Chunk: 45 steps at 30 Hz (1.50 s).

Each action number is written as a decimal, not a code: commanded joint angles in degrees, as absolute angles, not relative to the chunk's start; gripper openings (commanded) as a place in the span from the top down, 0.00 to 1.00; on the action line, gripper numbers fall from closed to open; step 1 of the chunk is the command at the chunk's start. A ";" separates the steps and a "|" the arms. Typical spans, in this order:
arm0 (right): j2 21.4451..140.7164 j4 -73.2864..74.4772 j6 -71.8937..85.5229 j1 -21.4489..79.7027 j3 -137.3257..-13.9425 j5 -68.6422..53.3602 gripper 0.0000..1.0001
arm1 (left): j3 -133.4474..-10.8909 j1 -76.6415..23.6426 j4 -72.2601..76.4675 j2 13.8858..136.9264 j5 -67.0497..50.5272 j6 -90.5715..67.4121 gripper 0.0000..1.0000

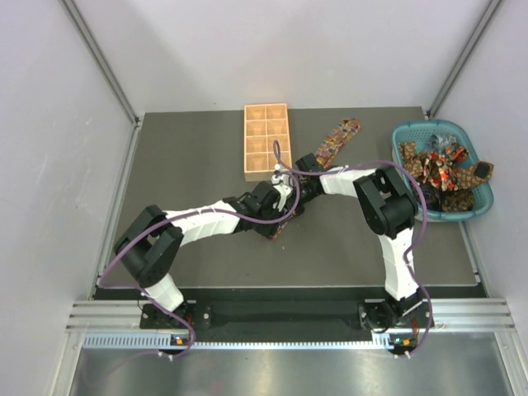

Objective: Roll the ties
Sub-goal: Roll the tie

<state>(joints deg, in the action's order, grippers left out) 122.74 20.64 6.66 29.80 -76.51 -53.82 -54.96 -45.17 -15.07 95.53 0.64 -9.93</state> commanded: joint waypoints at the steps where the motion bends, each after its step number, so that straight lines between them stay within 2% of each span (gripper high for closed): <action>1: 121.64 19.95 5.09 28.65 -75.50 -50.10 0.88 | -54.15 -45.18 -13.80 95.71 0.26 -9.49 0.56; 3: 121.12 19.60 5.62 28.65 -74.97 -50.36 0.81 | -53.70 -45.26 -13.45 95.71 0.26 -9.67 0.59; 4: 120.77 18.99 6.15 28.65 -74.71 -50.45 0.74 | -53.44 -45.26 -13.27 95.71 0.26 -9.75 0.59; 6: 119.89 18.02 6.94 28.65 -73.92 -50.80 0.69 | -53.17 -45.35 -13.10 95.97 0.26 -10.10 0.60; 10: 118.30 17.58 7.64 28.65 -72.86 -51.15 0.63 | -53.26 -45.61 -13.01 96.50 0.88 -10.37 0.60; 16: 115.58 16.96 8.61 28.39 -70.75 -50.10 0.59 | -53.44 -45.88 -13.45 96.68 2.46 -11.16 0.60; 20: 116.19 16.70 9.31 28.39 -70.66 -50.27 0.64 | -53.53 -46.05 -13.89 96.15 2.81 -11.25 0.59; 26: 117.86 17.14 8.70 28.39 -72.07 -50.45 0.79 | -54.23 -46.49 -14.15 95.54 2.64 -11.08 0.58; 27: 118.04 17.40 8.53 28.39 -72.24 -50.45 0.84 | -54.40 -46.49 -14.67 95.54 2.90 -11.16 0.57; 29: 118.56 17.58 8.44 28.48 -72.60 -50.45 0.89 | -55.02 -46.49 -15.11 94.67 2.99 -11.25 0.53; 30: 118.56 17.67 8.26 28.39 -72.51 -50.45 0.93 | -55.11 -46.49 -15.55 94.14 3.08 -11.51 0.45; 34: 118.74 17.67 8.00 28.39 -72.51 -50.54 0.96 | -56.25 -46.41 -16.43 90.62 3.34 -11.95 0.26; 35: 118.83 17.75 7.91 28.39 -72.51 -50.71 0.96 | -56.51 -46.49 -16.52 89.57 3.60 -11.95 0.24; 39: 118.83 17.32 7.56 28.39 -72.07 -51.06 0.97 | -59.75 -46.41 -18.10 91.05 3.34 -10.99 0.22; 45: 119.53 16.70 7.65 28.39 -71.98 -51.86 0.97 | -61.79 -46.41 -18.98 95.97 3.25 -10.28 0.26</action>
